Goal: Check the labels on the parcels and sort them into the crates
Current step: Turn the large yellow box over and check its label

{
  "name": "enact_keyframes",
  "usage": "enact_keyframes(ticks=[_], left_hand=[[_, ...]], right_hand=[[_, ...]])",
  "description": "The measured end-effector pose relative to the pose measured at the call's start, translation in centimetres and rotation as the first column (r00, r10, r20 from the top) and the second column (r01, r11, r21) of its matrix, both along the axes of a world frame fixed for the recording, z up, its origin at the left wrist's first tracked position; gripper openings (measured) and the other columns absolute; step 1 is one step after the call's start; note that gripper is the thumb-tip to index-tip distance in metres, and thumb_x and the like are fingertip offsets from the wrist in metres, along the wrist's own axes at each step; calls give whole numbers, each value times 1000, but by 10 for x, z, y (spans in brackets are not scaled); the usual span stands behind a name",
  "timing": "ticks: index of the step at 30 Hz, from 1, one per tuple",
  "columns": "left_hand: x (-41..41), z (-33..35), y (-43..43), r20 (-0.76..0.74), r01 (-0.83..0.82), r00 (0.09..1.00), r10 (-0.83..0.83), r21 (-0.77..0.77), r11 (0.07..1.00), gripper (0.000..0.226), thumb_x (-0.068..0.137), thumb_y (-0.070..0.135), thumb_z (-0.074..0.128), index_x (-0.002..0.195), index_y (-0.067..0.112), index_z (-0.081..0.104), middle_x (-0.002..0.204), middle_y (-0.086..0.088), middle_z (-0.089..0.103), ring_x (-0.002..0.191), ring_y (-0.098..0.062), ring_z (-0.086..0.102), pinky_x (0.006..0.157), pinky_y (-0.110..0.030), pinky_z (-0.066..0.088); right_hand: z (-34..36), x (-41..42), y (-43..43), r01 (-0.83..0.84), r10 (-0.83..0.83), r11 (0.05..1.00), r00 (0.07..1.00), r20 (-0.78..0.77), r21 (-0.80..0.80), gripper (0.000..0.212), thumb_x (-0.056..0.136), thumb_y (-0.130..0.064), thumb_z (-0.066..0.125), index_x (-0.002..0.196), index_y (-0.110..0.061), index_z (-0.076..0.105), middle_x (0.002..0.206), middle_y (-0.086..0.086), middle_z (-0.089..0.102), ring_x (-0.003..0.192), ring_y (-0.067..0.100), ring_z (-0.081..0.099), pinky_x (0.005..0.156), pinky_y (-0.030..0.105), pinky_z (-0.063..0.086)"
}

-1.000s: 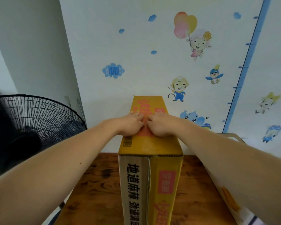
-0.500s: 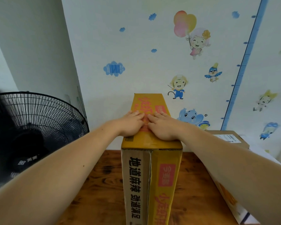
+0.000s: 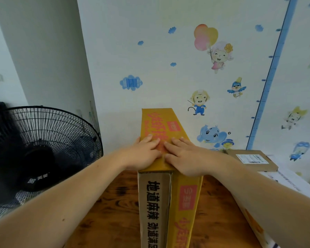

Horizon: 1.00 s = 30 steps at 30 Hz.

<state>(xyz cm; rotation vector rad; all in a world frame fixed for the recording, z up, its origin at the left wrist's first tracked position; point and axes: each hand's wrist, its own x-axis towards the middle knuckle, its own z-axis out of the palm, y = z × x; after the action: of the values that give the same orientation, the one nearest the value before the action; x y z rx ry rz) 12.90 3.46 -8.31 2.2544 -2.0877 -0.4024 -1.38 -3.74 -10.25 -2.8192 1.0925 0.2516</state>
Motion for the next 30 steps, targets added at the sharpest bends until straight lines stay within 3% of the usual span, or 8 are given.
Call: enact_keyframes(ticks=[2, 5, 9, 14, 16, 20, 26, 30], left_hand=[[-3, 1, 5, -23, -1, 1000, 2, 4, 1000, 53, 108, 29, 21, 157, 17, 5, 164, -2, -11, 149, -15, -14, 116, -29, -9], [-2, -2, 4, 44, 42, 998, -43, 19, 999, 50, 109, 28, 18, 156, 14, 17, 164, -5, -10, 150, -16, -14, 117, -31, -11], [3, -5, 0, 64, 40, 997, -42, 39, 998, 51, 109, 28, 19, 157, 13, 10, 164, -6, -10, 150, -17, -14, 117, -34, -12], [2, -8, 2, -69, -2, 998, 0, -25, 1000, 55, 108, 34, 23, 157, 19, 3, 164, -4, -8, 150, -15, -14, 117, -30, -11], [6, -10, 2, -119, -28, 993, 23, -43, 999, 57, 106, 38, 28, 157, 23, 6, 165, -2, -8, 151, -17, -11, 119, -33, -7], [11, -15, 7, -256, -103, 963, 82, -68, 992, 65, 102, 46, 39, 157, 30, 9, 164, 6, -10, 152, -16, 0, 120, -34, 5], [10, -19, 16, -318, -111, 946, 61, -139, 984, 64, 101, 47, 40, 157, 29, 13, 164, 9, -9, 151, -12, -1, 120, -32, 6], [14, -32, 29, -454, -66, 890, -37, -210, 976, 74, 92, 49, 58, 154, 33, 22, 162, 17, -4, 149, -6, 6, 117, -27, 18]], right_hand=[[-4, -1, -2, 1, -1, 1000, 998, 63, -5, 68, 99, -53, 9, 158, -20, 5, 166, 5, -3, 152, 27, -8, 122, 48, 3], [-4, -1, -1, 14, -13, 1000, 991, 131, -6, 56, 107, -38, 21, 158, -17, 10, 166, 4, 3, 152, 24, -3, 122, 45, 0], [-3, 1, 0, 68, -70, 997, 995, 76, 31, 59, 106, -47, 13, 158, -24, -2, 165, 2, -9, 152, 24, -11, 123, 48, 5], [-7, -1, -7, 23, -23, 1000, 997, 74, 5, 80, 91, -70, -3, 158, -25, 2, 166, 2, -6, 152, 24, -10, 122, 49, 7], [-6, -4, -5, 36, -38, 999, 994, 102, 23, 66, 100, -59, 9, 158, -27, 2, 166, -1, -6, 152, 21, -11, 123, 47, 6], [2, -7, 5, 76, -84, 996, 981, 175, 56, 62, 103, -54, 18, 158, -27, 7, 166, -3, -3, 152, 18, -9, 124, 43, 4], [2, -15, 14, 48, -60, 998, 938, 341, 44, 72, 96, -65, 33, 156, -29, 21, 165, -7, 10, 151, 11, 2, 120, 33, 6], [-8, -30, 14, 24, -45, 998, 894, 446, 52, 86, 79, -75, 47, 152, -33, 31, 162, -13, 18, 149, 4, 7, 118, 28, 8]])
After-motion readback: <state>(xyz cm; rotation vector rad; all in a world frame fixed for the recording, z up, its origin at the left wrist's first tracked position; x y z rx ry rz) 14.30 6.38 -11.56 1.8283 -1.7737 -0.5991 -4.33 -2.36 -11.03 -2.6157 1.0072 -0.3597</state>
